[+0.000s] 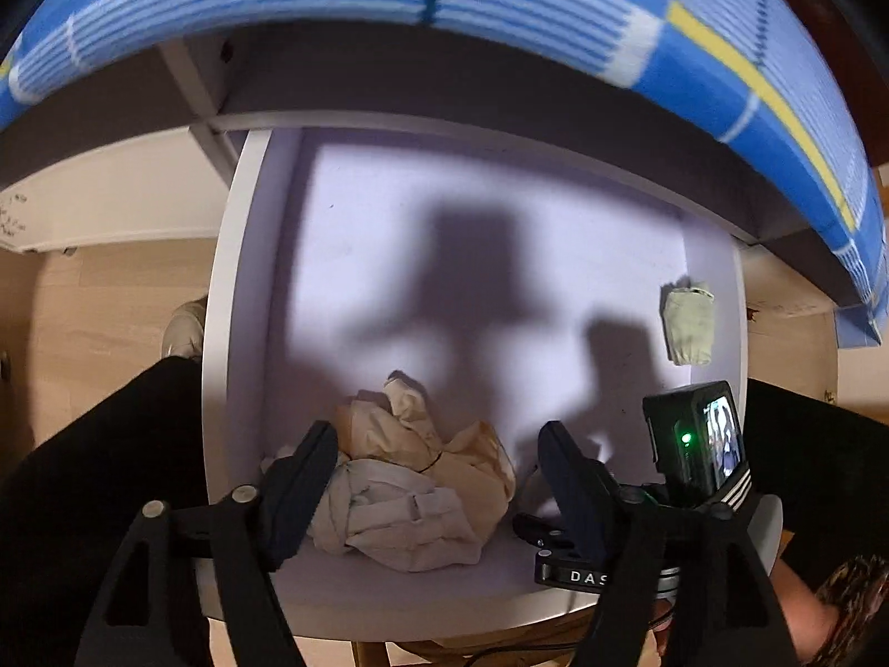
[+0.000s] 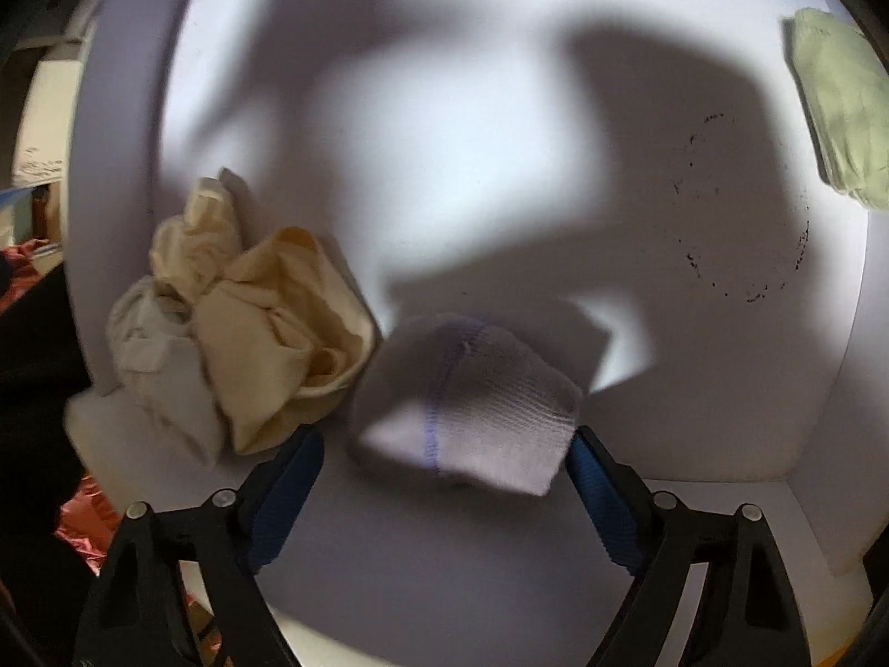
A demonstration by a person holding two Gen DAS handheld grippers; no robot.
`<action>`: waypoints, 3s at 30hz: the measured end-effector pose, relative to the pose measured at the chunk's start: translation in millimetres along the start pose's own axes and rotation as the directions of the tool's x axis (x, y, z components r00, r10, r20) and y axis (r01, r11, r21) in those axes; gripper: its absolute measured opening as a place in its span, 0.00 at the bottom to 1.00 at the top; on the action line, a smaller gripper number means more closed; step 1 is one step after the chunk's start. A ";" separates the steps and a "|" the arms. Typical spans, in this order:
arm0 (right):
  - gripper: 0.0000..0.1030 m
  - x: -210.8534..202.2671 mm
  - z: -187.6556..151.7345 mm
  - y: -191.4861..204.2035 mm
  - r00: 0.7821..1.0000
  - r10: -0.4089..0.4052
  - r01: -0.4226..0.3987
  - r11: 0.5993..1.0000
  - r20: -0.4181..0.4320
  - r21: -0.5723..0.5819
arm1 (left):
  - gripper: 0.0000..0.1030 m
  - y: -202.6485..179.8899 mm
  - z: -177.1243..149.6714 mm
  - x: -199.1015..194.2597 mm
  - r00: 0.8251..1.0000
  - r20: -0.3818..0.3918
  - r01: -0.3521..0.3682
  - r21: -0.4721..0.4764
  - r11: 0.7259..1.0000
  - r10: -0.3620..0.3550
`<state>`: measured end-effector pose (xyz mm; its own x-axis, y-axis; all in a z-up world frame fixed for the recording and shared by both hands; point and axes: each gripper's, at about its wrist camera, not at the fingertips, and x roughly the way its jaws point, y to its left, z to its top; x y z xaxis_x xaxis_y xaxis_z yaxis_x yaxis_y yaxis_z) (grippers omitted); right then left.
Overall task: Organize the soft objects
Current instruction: 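Move the left tool back down to the drawer, then grasp the white-lavender sock with the right tool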
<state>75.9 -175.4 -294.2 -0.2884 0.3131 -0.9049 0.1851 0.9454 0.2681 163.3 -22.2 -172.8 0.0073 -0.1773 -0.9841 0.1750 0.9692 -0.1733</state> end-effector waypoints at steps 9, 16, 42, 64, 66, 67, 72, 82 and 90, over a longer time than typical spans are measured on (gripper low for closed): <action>0.75 -3.8 6.1 -9.6 1.000 -0.015 0.016 0.999 0.028 -0.047 | 0.74 10.6 -3.9 16.9 0.997 -0.064 -0.041 -0.033 0.999 0.039; 0.55 -32.1 9.4 -32.2 0.993 -0.021 0.020 1.000 0.119 0.007 | 0.74 18.4 -10.0 25.0 0.993 -0.108 -0.061 -0.047 0.997 0.055; 0.69 -29.6 20.1 -23.9 0.990 -0.078 0.087 0.994 0.119 -0.070 | 0.74 19.9 -10.0 27.1 0.989 -0.124 -0.087 -0.043 0.995 0.081; 0.57 -77.7 5.1 -59.4 0.962 0.046 -0.074 0.993 0.268 0.096 | 0.74 17.2 -12.5 33.0 0.986 -0.140 -0.093 -0.030 0.995 0.088; 0.75 -74.9 7.2 -57.4 0.962 0.044 -0.075 0.992 0.268 0.106 | 0.74 18.1 -12.8 32.3 0.987 -0.139 -0.091 -0.034 0.995 0.086; 0.81 -73.5 9.9 -56.4 0.963 0.032 -0.062 0.993 0.268 0.104 | 0.74 18.8 -13.0 32.2 0.987 -0.139 -0.091 -0.036 0.995 0.086; 0.88 -55.1 27.9 -42.1 0.963 -0.091 0.074 0.994 0.252 0.076 | 0.74 21.2 -13.1 32.0 0.986 -0.144 -0.094 -0.041 0.995 0.087; 0.63 -47.2 26.0 -37.8 0.972 -0.083 0.082 0.997 0.222 0.018 | 0.74 16.5 -11.5 35.9 0.983 -0.159 -0.095 -0.020 0.995 0.091; 0.39 -63.0 13.0 -50.7 0.969 -0.023 0.013 0.999 0.244 0.043 | 0.74 17.0 -14.6 36.1 0.984 -0.155 -0.098 -0.030 0.995 0.092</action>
<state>96.9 -244.2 -255.1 -0.0544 0.2598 -0.9641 0.2213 0.9447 0.2421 152.2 -9.6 -211.9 -0.1293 -0.0589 -0.9898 0.1437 0.9866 -0.0775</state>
